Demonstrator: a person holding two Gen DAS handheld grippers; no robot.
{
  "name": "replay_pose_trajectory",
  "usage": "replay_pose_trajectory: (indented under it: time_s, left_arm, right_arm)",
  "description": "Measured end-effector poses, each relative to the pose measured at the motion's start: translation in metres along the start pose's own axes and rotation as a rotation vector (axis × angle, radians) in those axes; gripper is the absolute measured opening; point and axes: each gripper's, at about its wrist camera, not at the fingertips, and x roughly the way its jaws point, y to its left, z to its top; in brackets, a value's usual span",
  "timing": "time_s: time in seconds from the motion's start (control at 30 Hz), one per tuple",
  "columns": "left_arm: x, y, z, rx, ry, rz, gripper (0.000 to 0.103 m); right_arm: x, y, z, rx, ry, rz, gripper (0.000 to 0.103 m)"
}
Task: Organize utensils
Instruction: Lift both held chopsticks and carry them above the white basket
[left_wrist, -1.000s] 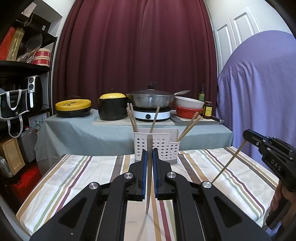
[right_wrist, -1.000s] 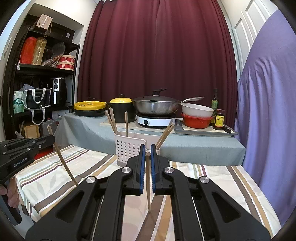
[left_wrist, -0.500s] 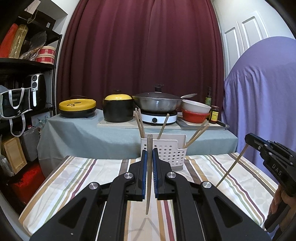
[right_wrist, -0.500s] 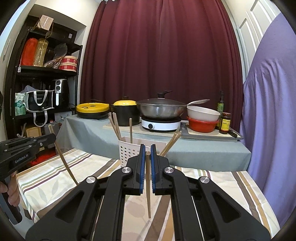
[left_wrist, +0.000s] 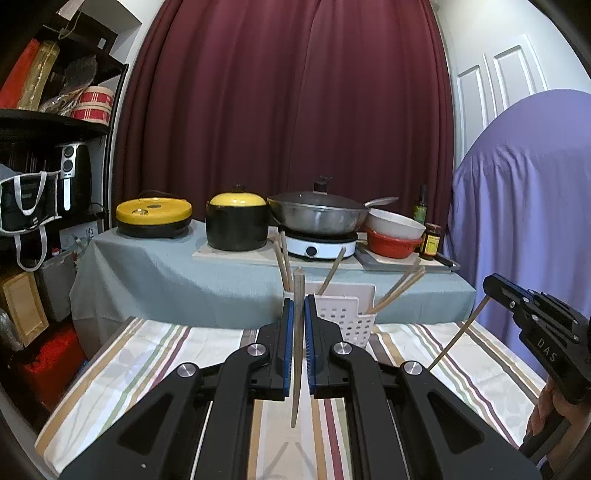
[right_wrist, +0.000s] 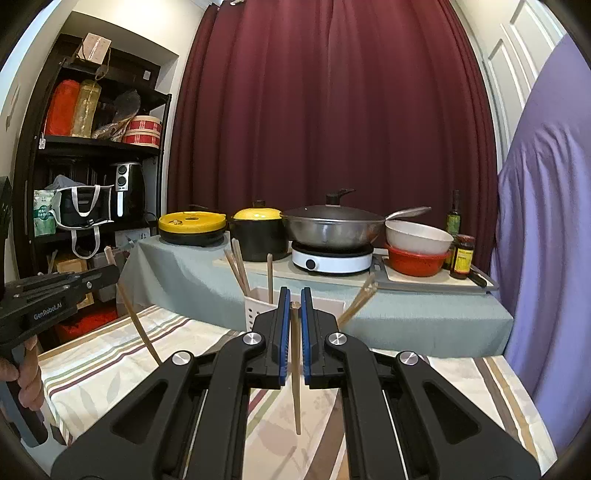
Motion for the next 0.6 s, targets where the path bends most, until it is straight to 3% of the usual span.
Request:
replay_pose_trajectory:
  time_s: [0.6]
  left_arm:
    - [0.025, 0.007, 0.068, -0.005, -0.138, -0.039, 0.007]
  right_arm:
    - [0.045, -0.016, 0.063, -0.018, -0.109, 0.006, 0.006]
